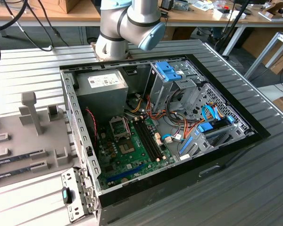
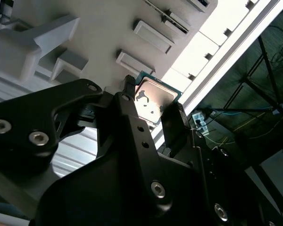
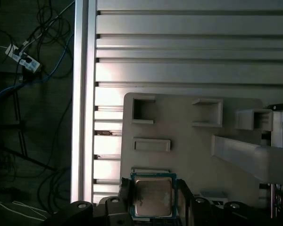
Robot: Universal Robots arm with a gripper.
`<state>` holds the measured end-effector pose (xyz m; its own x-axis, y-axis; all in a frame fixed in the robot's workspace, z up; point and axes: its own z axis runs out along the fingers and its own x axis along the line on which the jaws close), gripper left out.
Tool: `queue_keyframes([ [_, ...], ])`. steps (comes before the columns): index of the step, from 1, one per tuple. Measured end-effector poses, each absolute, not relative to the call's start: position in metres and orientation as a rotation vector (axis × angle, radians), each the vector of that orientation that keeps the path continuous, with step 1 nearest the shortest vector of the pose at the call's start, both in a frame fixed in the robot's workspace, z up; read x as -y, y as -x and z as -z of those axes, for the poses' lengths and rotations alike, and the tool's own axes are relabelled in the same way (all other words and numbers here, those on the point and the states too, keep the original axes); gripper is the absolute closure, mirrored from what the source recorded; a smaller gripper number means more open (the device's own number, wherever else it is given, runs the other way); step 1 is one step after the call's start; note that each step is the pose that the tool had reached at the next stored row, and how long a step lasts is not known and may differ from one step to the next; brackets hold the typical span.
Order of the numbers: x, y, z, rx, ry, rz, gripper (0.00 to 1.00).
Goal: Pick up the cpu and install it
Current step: 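Pick up the cpu and move it towards the insertion slot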
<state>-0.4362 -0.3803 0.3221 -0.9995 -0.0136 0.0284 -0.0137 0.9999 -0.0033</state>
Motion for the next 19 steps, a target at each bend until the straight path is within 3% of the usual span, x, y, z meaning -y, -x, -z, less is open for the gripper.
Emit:
queue_keyframes([
  [19,0.380,0.436,-0.344,3.113,-0.021,-0.005,0.53],
])
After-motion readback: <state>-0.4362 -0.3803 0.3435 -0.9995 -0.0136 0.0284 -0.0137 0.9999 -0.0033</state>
